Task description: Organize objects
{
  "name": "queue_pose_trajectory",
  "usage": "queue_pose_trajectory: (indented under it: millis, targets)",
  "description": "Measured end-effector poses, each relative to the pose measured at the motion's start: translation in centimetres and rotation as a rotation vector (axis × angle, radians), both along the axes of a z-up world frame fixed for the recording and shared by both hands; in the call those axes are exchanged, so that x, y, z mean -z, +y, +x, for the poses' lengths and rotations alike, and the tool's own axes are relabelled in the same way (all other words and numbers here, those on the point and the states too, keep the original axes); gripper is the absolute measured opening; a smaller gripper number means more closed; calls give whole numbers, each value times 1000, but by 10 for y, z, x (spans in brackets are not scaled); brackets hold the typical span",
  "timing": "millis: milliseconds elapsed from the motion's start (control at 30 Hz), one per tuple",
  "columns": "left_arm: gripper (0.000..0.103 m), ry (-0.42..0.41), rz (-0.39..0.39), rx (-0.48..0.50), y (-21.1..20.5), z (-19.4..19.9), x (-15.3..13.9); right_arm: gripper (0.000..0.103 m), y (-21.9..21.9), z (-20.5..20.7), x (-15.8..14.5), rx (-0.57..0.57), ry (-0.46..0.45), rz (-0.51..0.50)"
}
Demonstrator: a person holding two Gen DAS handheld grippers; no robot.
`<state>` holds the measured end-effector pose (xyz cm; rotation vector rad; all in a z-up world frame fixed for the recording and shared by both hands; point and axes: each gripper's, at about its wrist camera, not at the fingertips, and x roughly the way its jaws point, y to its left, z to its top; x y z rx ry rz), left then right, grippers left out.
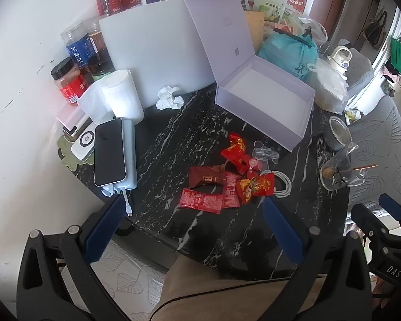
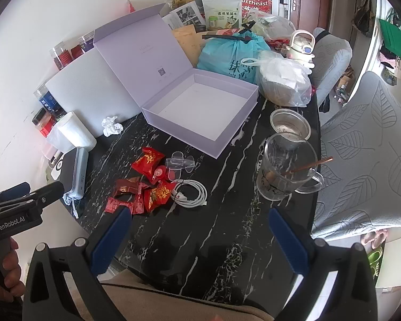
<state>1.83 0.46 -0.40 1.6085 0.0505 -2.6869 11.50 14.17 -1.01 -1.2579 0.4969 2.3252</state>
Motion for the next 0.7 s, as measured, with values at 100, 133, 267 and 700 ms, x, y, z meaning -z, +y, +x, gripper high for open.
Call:
queue_pose_trajectory:
  millis: [100, 133, 267, 700]
  targets:
    - [103, 0, -5, 5, 2, 1, 0, 103, 0, -1, -1, 3, -1, 0]
    - [103, 0, -6, 7, 3, 2, 0, 103, 0, -1, -1, 4, -1, 0]
    - [103, 1, -12, 14, 6, 3, 0, 103, 0, 0, 1, 6, -3, -2]
    - [103, -10, -11, 26, 9, 4, 4, 103, 1, 0, 3, 6, -11, -2]
